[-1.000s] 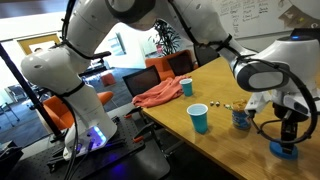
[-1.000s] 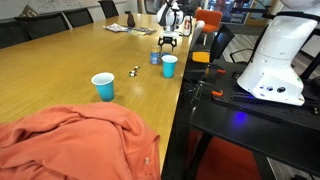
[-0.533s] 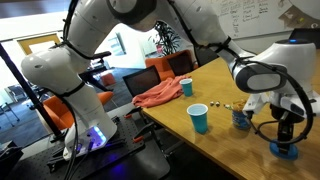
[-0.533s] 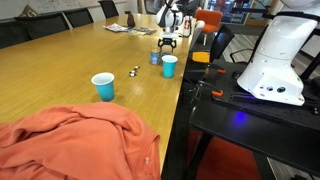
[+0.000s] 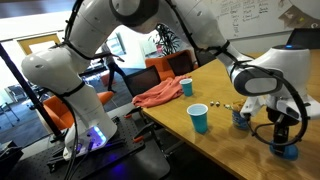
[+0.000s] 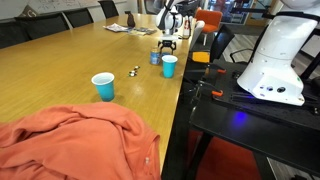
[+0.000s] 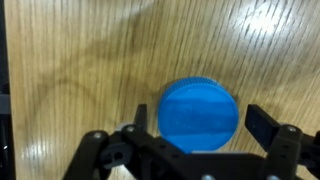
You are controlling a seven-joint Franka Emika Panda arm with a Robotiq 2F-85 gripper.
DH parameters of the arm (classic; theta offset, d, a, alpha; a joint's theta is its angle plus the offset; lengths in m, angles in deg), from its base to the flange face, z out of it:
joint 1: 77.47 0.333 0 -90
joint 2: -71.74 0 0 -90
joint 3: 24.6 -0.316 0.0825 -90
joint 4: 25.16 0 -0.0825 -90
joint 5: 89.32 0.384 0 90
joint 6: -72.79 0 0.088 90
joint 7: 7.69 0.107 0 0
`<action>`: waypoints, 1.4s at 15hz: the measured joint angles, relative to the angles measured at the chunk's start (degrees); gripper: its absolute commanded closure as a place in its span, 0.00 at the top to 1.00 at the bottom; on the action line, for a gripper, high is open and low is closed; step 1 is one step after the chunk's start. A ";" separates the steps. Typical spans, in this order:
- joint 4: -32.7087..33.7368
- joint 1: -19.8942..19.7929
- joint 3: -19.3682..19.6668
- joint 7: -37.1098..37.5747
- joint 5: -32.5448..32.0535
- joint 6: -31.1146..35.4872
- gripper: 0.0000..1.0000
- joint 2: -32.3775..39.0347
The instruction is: Put the lid on the jar
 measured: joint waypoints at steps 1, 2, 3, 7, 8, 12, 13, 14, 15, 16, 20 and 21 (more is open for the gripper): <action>0.00 0.00 0.06 0.00 0.00 0.00 1.00 0.08; 0.00 0.00 0.13 0.00 0.00 0.00 1.00 0.13; 0.00 0.00 0.22 0.00 0.00 0.00 1.00 0.15; 0.00 0.00 0.68 0.00 0.00 0.00 1.00 0.16; 0.00 0.00 0.79 0.00 0.00 -0.01 1.00 0.16; 0.01 0.00 0.88 0.00 0.00 -0.01 1.00 0.17; 0.02 0.00 0.88 0.00 0.00 -0.01 1.00 0.18; 0.03 0.00 0.88 0.00 0.00 -0.01 1.00 0.19; 0.03 0.00 0.87 0.00 0.00 -0.01 1.00 0.20; 0.04 0.00 0.87 0.00 0.00 -0.01 1.00 0.20; 0.08 0.01 0.88 0.00 0.00 -0.01 0.96 0.30; 0.08 0.02 0.88 0.00 0.00 -0.01 0.74 0.40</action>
